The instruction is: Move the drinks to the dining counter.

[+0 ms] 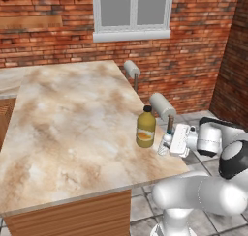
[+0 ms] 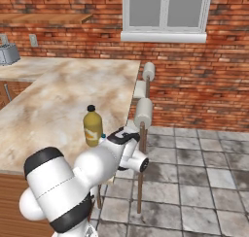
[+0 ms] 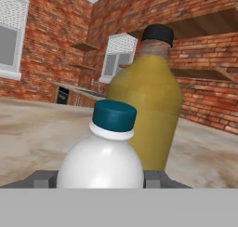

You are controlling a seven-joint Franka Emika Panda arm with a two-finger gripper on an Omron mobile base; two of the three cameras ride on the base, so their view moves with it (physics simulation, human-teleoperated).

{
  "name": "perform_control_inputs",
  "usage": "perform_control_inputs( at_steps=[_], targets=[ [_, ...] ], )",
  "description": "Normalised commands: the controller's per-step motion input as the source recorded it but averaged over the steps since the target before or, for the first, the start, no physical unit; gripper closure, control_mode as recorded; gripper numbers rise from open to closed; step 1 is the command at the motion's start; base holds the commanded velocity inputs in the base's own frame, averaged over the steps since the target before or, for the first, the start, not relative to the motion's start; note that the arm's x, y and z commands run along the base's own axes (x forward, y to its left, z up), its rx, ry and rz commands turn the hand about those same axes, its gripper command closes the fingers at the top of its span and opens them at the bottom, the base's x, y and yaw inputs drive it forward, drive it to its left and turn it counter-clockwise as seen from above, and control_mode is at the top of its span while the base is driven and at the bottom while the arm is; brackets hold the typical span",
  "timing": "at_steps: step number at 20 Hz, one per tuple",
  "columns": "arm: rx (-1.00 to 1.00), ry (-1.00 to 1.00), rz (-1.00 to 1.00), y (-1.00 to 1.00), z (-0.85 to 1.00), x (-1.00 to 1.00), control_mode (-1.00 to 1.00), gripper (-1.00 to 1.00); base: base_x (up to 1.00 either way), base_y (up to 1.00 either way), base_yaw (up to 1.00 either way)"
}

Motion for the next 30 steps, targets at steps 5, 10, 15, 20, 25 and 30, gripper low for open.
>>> perform_control_inputs(
  at_steps=[5, 10, 15, 20, 25, 30],
  targets=[
    [0.00, -0.02, 0.00, 0.10, -0.28, 0.00, -1.00, 1.00, 0.00, 0.00, 0.00],
    [0.00, 0.00, 0.00, 0.09, -0.27, 0.00, -1.00, -1.00, 0.00, 0.00, 0.00],
    [0.00, 0.00, 0.00, 0.08, -0.26, 0.00, -1.00, -1.00, 0.00, 0.00, 0.00],
    [0.00, 0.00, 0.00, 0.03, -0.18, -0.07, -1.00, -1.00, 0.00, 0.00, 0.00],
    [0.00, -0.02, 0.00, 0.00, -0.09, -0.21, -1.00, -1.00, 0.00, 0.00, 0.00],
    [0.00, 0.00, 0.00, 0.00, -0.01, -0.18, -1.00, -1.00, 0.00, 0.00, 0.00]
  ],
)
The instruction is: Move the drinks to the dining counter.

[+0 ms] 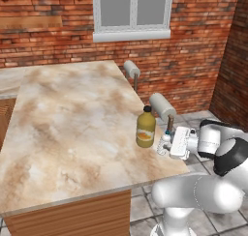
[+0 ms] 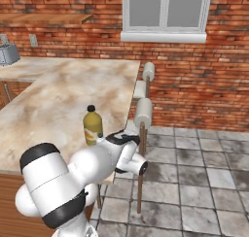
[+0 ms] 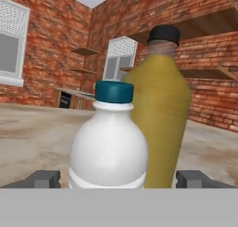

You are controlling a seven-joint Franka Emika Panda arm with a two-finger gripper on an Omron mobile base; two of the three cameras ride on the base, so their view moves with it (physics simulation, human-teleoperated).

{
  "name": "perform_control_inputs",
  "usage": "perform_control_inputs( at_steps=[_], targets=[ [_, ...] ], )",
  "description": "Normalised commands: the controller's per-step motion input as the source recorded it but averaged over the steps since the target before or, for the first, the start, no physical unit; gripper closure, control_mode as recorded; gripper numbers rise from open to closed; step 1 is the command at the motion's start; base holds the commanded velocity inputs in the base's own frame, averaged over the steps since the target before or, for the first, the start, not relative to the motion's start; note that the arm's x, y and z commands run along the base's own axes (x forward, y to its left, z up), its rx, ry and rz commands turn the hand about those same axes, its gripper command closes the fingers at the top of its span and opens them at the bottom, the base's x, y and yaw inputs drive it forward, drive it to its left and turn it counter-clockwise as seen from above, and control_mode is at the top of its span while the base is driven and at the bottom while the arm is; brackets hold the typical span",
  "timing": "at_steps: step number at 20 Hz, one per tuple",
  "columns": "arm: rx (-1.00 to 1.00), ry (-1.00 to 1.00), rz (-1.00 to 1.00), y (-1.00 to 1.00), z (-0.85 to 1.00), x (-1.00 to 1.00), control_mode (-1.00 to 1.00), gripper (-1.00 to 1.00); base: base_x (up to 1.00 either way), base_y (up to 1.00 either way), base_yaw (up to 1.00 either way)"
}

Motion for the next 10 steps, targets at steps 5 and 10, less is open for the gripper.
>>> perform_control_inputs(
  at_steps=[5, 10],
  targets=[
    [0.00, 0.00, 0.00, 0.00, 0.00, -0.08, -1.00, -1.00, 0.00, 0.00, 0.00],
    [0.00, 0.00, 0.00, 0.00, 0.05, 0.00, -1.00, -1.00, 0.00, 0.00, 0.00]
  ],
)
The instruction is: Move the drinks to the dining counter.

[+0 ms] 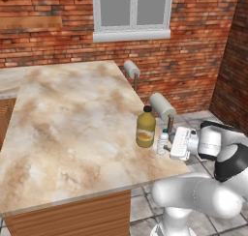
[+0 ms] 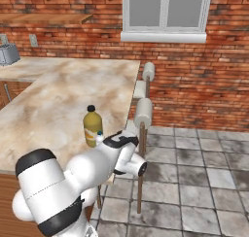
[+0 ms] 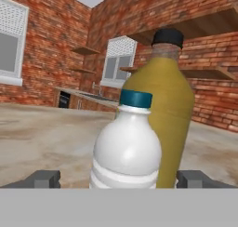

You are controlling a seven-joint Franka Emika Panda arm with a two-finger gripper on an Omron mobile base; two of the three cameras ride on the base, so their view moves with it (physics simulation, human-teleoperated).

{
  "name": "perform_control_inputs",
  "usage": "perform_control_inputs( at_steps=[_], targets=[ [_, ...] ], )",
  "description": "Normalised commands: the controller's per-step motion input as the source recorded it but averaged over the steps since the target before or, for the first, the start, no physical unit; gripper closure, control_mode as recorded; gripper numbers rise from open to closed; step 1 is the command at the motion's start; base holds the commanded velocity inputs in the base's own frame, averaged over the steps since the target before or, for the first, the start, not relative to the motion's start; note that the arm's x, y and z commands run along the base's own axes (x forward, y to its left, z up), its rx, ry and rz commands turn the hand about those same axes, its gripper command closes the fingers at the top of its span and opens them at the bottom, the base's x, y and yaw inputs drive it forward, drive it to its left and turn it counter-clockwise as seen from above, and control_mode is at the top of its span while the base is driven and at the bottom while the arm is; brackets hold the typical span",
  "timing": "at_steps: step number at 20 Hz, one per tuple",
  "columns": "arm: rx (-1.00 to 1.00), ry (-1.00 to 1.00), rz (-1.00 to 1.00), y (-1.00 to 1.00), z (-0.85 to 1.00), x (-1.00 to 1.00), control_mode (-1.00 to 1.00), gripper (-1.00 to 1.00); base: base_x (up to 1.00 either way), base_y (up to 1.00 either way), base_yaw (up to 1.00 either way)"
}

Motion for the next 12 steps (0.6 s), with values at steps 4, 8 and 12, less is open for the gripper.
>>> perform_control_inputs(
  at_steps=[4, 8, 12],
  targets=[
    [0.00, 0.00, 0.00, -0.02, 0.29, 0.00, -1.00, -1.00, 0.00, 0.00, 0.00],
    [0.00, 0.00, 0.00, -0.06, 0.49, -0.06, -1.00, -1.00, 0.00, 0.00, 0.00],
    [0.00, 0.00, 0.00, -0.13, 0.59, -0.21, -1.00, -1.00, 0.00, 0.00, 0.00]
  ],
)
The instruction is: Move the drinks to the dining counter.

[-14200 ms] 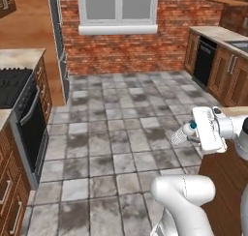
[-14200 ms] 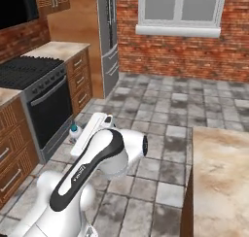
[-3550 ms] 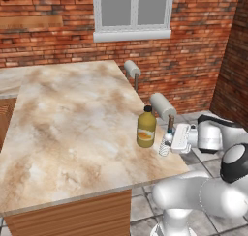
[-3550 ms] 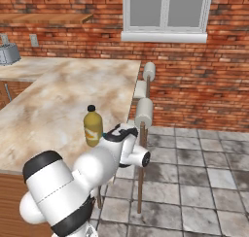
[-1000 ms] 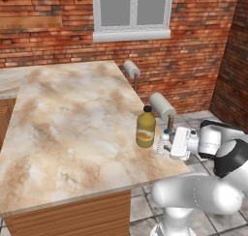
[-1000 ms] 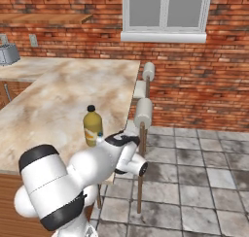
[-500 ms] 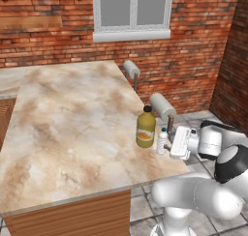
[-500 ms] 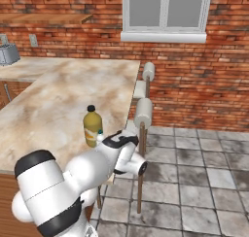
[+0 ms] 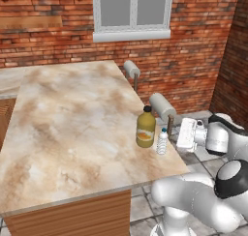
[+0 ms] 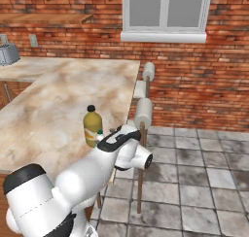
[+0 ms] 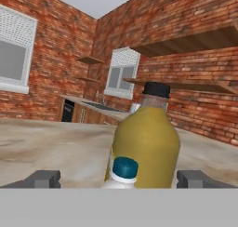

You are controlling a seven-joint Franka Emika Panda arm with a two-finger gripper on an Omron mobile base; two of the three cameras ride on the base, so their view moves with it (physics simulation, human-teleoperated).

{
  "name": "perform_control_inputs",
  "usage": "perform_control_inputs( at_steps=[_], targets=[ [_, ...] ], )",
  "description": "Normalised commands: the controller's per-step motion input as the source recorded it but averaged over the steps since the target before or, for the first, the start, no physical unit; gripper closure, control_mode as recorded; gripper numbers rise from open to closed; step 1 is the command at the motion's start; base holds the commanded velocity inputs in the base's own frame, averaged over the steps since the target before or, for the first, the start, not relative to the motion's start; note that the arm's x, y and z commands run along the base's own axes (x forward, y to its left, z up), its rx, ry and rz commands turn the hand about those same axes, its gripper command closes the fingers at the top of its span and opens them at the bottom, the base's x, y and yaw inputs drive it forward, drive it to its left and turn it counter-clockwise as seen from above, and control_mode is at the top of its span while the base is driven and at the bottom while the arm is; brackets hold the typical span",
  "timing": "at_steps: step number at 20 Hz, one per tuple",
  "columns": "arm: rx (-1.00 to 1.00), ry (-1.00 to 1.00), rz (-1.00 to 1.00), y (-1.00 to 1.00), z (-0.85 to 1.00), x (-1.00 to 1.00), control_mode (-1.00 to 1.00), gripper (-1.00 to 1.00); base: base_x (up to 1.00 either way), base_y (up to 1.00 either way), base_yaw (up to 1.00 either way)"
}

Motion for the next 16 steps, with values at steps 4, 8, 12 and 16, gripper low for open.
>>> perform_control_inputs(
  at_steps=[4, 8, 12, 16],
  targets=[
    [0.00, 0.00, 0.00, -0.18, 0.59, -0.39, -1.00, -1.00, 0.00, 0.00, 0.00],
    [0.00, 0.00, 0.00, -0.19, 0.54, -0.52, -1.00, -1.00, 0.00, 0.00, 0.00],
    [0.00, -0.02, 0.00, -0.16, 0.56, -0.58, -1.00, -1.00, 0.00, 0.00, 0.00],
    [0.00, -0.10, 0.00, -0.19, 0.43, -0.65, -1.00, -1.00, 0.00, 0.00, 0.00]
  ],
)
